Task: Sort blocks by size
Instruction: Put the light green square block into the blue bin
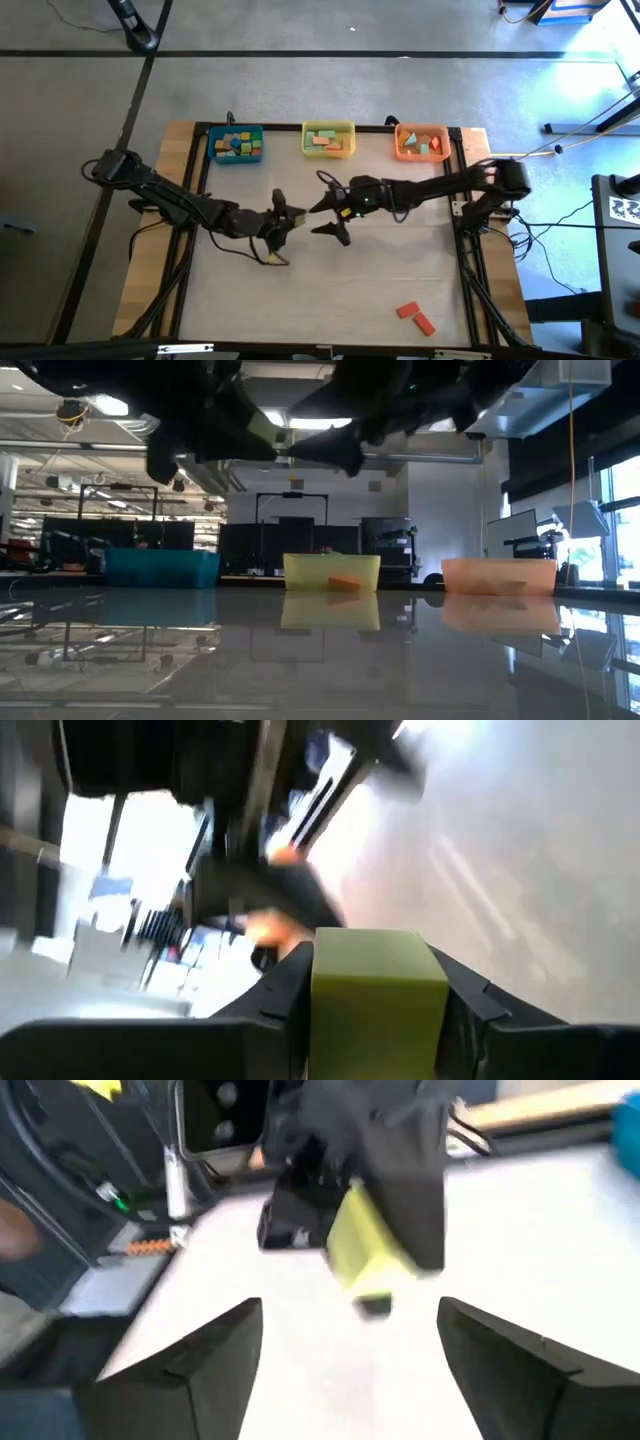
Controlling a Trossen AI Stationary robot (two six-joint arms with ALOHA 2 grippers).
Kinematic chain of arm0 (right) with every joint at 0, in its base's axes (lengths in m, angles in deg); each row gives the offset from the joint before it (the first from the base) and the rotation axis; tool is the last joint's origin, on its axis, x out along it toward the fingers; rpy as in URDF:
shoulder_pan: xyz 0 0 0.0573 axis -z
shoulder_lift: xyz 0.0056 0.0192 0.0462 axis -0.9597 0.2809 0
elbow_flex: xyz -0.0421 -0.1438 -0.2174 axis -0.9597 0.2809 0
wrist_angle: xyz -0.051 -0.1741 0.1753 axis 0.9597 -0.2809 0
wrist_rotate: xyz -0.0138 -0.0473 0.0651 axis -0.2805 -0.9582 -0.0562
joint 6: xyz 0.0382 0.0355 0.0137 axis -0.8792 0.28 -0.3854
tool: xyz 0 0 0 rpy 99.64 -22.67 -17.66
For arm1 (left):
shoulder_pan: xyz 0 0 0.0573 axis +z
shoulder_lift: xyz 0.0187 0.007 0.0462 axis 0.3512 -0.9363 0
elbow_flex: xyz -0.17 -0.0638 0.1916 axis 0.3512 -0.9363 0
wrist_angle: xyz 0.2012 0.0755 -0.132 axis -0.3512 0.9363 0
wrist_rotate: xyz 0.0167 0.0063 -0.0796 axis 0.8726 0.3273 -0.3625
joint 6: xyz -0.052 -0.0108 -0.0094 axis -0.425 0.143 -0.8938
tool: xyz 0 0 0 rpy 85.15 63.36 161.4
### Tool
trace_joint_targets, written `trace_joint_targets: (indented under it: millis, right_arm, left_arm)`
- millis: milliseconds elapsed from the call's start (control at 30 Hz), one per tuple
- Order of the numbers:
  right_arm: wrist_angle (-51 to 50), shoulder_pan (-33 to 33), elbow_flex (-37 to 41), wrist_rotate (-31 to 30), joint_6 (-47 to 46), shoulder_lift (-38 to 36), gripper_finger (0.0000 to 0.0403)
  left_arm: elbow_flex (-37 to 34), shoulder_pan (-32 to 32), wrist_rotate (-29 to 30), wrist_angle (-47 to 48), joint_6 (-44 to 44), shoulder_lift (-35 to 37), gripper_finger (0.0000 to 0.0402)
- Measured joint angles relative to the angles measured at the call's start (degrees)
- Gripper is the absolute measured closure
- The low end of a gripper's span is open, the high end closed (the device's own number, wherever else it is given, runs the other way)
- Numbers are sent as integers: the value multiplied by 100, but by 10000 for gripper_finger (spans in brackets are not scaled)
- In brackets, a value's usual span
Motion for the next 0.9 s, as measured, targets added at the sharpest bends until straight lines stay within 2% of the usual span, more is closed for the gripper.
trace_joint_targets:
  millis: [133, 233, 567, 900]
  right_arm:
    - [-1019, -13, -2, -535, 160, -579, 97]
    - [-1523, -26, 1, -1071, 156, -852, 96]
    - [-1818, -21, 2, -2002, -1, -945, 96]
    - [-1741, -21, 2, -2042, -184, -938, 95]
  left_arm:
    - [0, 255, 649, 292, -453, 30, 282]
    - [0, 659, 906, 704, -1013, 96, 282]
    - [-3, 2616, 984, 1850, -2522, 576, 282]
    - [2, 4602, 673, 2595, -3873, 647, 282]
